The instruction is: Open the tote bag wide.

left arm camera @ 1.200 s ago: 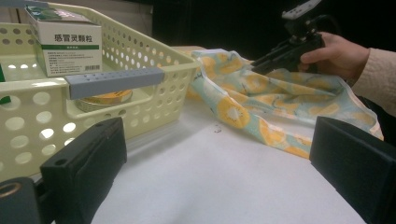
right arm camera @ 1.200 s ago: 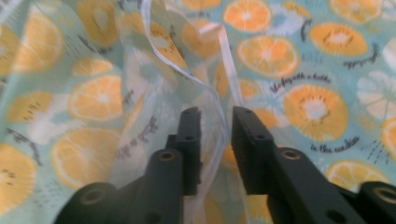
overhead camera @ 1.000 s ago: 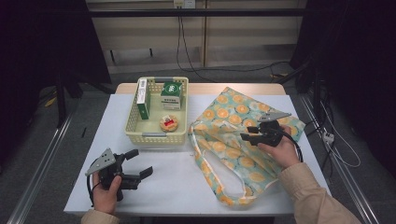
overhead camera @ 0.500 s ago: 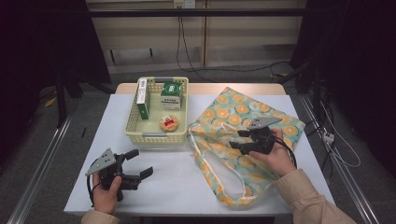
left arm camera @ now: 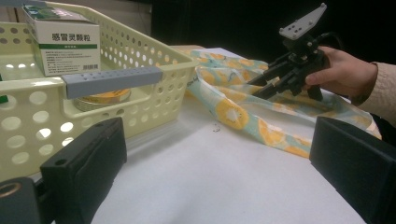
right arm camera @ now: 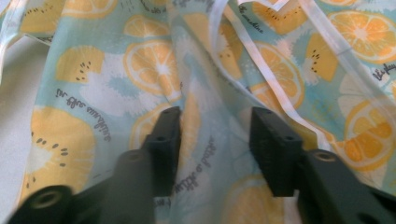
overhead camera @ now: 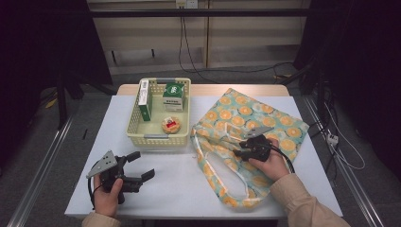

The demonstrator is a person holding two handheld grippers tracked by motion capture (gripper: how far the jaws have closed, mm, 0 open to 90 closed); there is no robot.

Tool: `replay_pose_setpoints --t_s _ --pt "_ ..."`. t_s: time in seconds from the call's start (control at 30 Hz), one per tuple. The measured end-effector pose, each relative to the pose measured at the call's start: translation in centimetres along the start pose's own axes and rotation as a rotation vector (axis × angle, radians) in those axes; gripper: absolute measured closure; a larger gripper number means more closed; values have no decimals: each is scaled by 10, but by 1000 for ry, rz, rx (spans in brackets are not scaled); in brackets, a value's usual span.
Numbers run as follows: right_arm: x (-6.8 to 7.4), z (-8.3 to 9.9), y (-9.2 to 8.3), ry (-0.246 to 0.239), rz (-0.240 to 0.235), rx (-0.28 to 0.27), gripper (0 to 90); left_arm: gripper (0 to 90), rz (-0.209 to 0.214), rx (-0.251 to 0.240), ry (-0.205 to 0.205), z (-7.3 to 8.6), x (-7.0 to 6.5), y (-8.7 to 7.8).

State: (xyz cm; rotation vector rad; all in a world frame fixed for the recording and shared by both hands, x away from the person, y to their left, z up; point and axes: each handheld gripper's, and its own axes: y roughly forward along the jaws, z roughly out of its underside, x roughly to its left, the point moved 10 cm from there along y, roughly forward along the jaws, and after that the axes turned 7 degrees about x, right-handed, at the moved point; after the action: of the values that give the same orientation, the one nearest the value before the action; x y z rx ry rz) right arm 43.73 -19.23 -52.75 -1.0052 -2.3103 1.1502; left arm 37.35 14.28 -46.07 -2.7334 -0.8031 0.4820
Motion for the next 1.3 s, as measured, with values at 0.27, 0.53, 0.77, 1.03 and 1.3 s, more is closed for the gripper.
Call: replay_pose_setpoints --t_s 0.27,0.53,0.77,1.03,1.3 --pt "8 -2 -5 13 -57 -6 900 36 1 1 1 0 0 0" --pt "18 -17 -31 8 -104 -58 900 36 5 5 5 1 -1 2" --pt "-26 -28 -42 108 -17 -126 900 36 1 2 0 1 0 1" --pt "-49 -14 -16 141 47 -64 899 36 5 1 -2 1 1 0" --pt "-50 -7 -2 105 83 -3 843 36 7 5 -2 1 0 1"
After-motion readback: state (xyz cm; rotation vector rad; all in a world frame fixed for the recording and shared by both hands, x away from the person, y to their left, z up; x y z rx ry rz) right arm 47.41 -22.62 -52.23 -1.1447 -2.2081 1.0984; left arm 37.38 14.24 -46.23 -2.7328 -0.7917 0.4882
